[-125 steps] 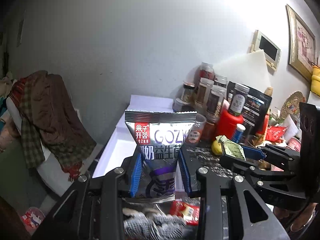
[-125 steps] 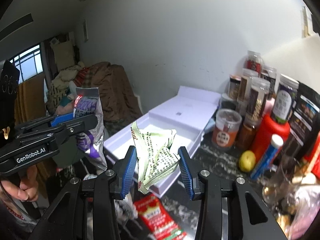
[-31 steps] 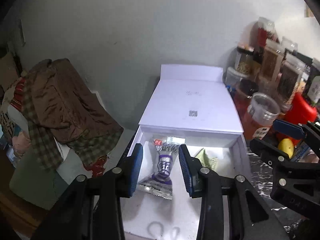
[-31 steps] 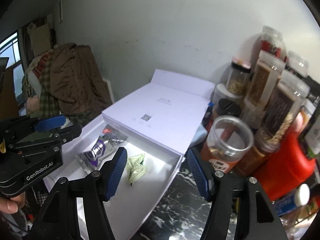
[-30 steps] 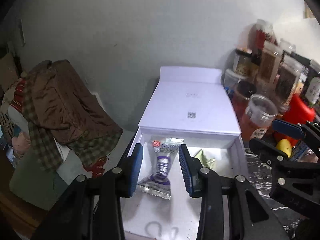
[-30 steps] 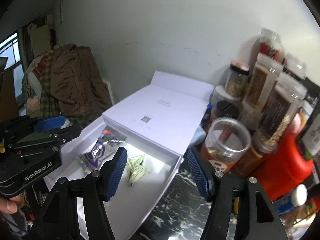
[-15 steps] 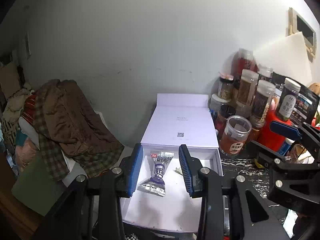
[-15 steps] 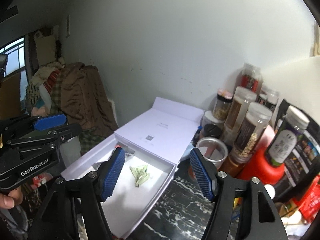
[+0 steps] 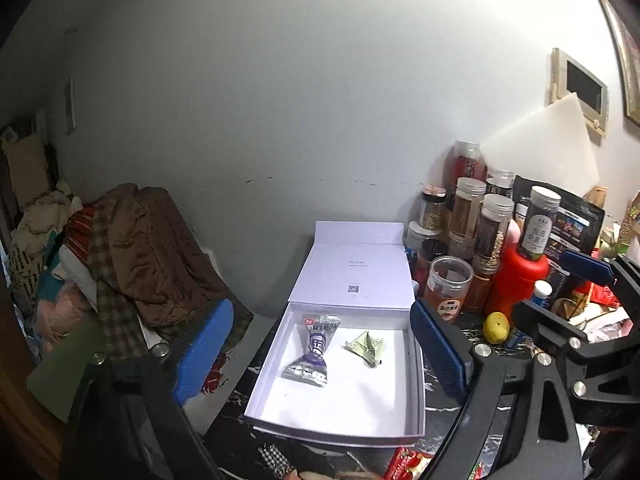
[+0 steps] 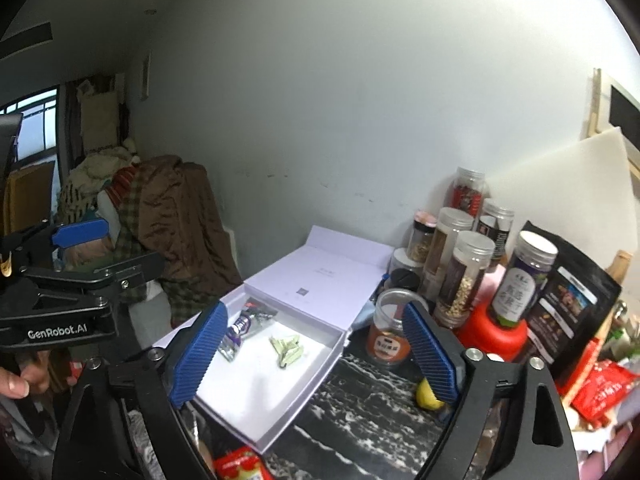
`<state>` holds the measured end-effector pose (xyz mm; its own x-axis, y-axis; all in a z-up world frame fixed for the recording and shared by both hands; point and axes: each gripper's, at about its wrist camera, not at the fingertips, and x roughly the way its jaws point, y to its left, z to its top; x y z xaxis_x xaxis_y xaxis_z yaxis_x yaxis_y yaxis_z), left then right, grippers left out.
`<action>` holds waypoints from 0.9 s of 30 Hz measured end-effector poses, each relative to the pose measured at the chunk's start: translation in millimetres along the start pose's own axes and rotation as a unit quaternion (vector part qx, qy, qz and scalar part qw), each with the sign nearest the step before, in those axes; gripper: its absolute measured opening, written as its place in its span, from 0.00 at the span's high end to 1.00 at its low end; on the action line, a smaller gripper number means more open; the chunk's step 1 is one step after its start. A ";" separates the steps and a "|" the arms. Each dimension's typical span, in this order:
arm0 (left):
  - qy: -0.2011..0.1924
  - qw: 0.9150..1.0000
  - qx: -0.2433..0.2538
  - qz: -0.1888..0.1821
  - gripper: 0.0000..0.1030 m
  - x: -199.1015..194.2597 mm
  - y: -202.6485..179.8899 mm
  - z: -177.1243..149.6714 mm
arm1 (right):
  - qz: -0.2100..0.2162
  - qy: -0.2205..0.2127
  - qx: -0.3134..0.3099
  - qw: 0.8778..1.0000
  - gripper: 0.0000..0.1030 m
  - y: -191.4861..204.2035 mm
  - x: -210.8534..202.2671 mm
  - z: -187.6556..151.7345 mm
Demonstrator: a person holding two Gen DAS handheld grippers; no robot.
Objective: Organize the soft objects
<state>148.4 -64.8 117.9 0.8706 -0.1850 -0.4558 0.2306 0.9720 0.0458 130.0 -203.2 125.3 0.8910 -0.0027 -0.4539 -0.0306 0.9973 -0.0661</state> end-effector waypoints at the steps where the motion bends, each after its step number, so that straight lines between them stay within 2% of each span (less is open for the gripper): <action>1: -0.002 1.000 0.001 0.001 0.11 -4.3 -0.1 -1.1 | 0.001 -0.003 0.000 1.000 0.09 0.3 -4.9 -1.2; 8: -0.008 1.000 0.005 -0.011 0.11 -33.8 -3.3 -14.4 | 0.000 -0.014 -0.011 1.000 0.06 8.2 -38.3 -14.2; 15: -0.012 1.000 0.007 -0.027 0.11 -62.3 1.0 -33.6 | 0.003 -0.005 0.006 1.000 0.05 9.5 -60.2 -35.1; 27: 0.046 0.997 0.005 -0.065 0.11 -77.7 -1.7 -84.1 | 0.002 0.038 0.012 0.999 0.05 24.6 -68.5 -84.1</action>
<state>43.8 -39.9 78.5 0.7897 -0.2949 -0.5379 0.3433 0.9392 -0.0108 30.1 -184.7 80.0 0.8535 -0.0039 -0.5210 -0.0217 0.9988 -0.0431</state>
